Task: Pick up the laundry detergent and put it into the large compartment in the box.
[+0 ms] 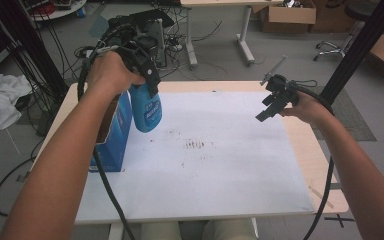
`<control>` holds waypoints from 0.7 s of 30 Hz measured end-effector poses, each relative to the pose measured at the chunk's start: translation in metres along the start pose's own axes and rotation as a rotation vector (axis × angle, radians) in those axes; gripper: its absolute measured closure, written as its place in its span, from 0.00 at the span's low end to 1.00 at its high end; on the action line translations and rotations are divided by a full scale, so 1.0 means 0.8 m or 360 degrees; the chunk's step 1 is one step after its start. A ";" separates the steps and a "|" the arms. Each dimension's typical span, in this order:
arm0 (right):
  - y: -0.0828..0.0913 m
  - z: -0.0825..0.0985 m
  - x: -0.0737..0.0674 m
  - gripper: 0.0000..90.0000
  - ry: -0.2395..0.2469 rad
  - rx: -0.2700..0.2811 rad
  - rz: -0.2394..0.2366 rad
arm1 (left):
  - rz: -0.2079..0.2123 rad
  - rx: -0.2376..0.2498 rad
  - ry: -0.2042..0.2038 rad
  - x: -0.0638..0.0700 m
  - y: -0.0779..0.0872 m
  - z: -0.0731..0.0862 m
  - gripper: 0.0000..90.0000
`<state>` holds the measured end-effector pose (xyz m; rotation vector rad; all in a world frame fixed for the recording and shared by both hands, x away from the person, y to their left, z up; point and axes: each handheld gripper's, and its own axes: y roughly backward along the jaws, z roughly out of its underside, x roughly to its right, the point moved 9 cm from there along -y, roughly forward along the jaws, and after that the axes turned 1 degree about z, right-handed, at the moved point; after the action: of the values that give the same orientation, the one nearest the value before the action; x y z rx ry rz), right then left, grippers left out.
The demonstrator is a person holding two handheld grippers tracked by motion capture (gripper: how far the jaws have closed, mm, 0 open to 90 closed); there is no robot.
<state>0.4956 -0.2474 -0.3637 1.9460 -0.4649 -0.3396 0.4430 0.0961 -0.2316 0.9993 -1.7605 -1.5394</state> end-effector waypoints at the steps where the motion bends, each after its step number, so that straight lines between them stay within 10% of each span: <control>1: 0.000 0.000 0.000 0.20 0.0000 0.0000 0.0000 | 0.0000 0.0000 0.0000 0.000 0.000 0.000 0.42; 21: 0.015 0.000 -0.013 0.21 0.0055 0.0046 0.0010 | -0.0104 0.0068 0.0374 -0.018 0.039 0.013 0.42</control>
<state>0.4844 -0.2469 -0.3529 1.9751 -0.4554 -0.2965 0.4376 0.1150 -0.2019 1.2168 -1.6164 -1.3654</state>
